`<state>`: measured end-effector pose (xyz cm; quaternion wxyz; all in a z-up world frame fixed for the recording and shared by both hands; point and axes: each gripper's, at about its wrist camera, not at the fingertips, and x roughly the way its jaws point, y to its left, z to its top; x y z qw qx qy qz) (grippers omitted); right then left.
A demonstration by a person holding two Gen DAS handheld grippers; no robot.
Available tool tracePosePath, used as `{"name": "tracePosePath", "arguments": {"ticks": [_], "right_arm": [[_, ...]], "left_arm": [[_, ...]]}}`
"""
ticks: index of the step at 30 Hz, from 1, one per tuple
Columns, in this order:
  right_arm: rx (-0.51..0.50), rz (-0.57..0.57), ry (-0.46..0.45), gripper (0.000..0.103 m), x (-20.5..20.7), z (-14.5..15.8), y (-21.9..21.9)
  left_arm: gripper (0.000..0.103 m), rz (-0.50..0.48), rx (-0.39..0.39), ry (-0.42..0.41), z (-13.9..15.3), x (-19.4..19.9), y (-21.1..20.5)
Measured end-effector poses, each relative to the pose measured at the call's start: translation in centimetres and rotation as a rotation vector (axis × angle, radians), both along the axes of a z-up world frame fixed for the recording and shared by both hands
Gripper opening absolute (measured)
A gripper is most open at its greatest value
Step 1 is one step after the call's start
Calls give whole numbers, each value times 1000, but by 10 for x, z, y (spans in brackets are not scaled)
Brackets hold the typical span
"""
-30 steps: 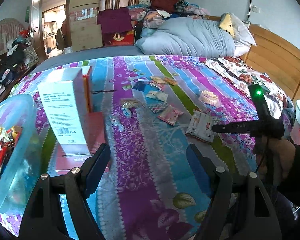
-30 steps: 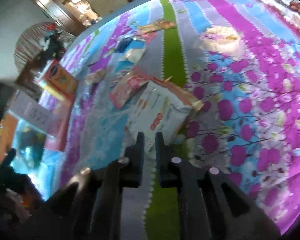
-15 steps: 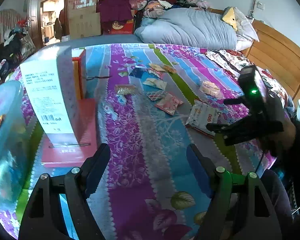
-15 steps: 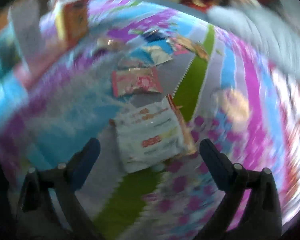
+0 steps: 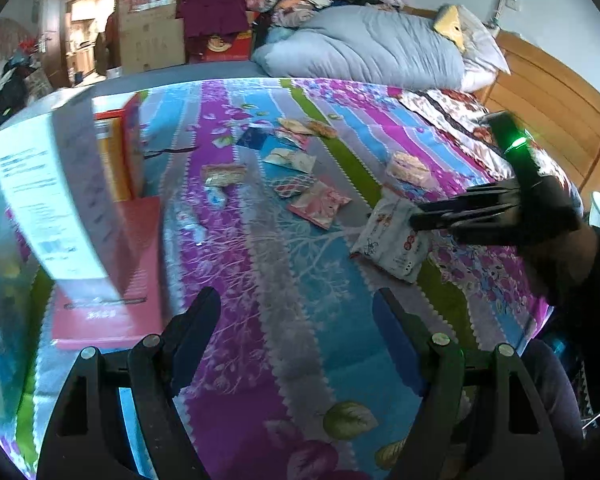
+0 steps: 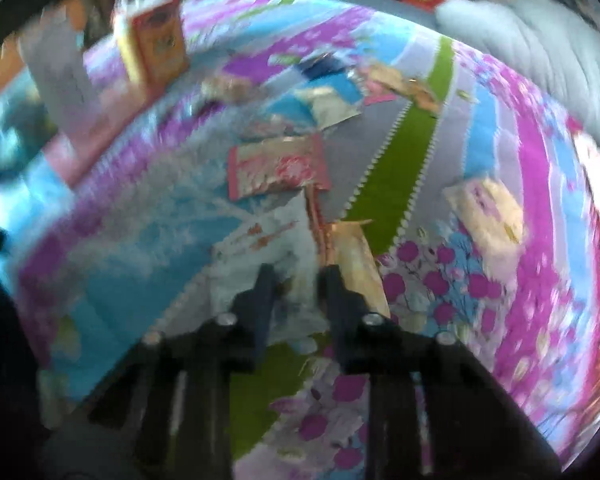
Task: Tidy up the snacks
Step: 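Grasp the gold-foil bag with the right gripper while the left grasps the white printed bag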
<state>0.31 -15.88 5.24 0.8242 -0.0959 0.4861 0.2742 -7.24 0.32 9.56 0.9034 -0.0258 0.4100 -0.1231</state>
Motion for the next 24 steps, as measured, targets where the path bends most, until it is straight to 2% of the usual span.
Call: {"name": "tracePosePath", "arguments": {"ticks": [2,6,7,9,11,13,16,17,19,22,24], "right_arm": [[102,16,93,23,-11,-3,-7],[187,60,225,25,-51,-20,-12],[177,50,223,26,-57,-22,-15],[148,3,171,41,-62,-19,-26],[181,-42,118,54,-55,-10,-40],[198,-92,59,60,-33,-2,-48],[138,-126,-8,67,9,-7,-44],[108,-123,-19,76,22,-13,-39],[50,-90,-14,77,43,-24,-20],[-9,-24,53,73,58,-46,-6],[-43,-31,54,60,60,-54,-6]], "left_arm": [[80,-4,-5,9,-4,9,-3],[80,9,-8,23,-11,24,-7],[80,10,-5,25,-12,26,-8],[80,12,-3,29,-13,28,-10],[80,10,5,30,-14,28,-12],[80,5,7,38,-16,28,-14],[80,-34,-13,48,-18,26,-23],[80,-54,-18,48,-17,24,-25],[80,-127,-22,48,-15,16,-38],[80,-247,-16,60,-16,3,-57],[80,-323,-2,73,-20,-4,-71]]}}
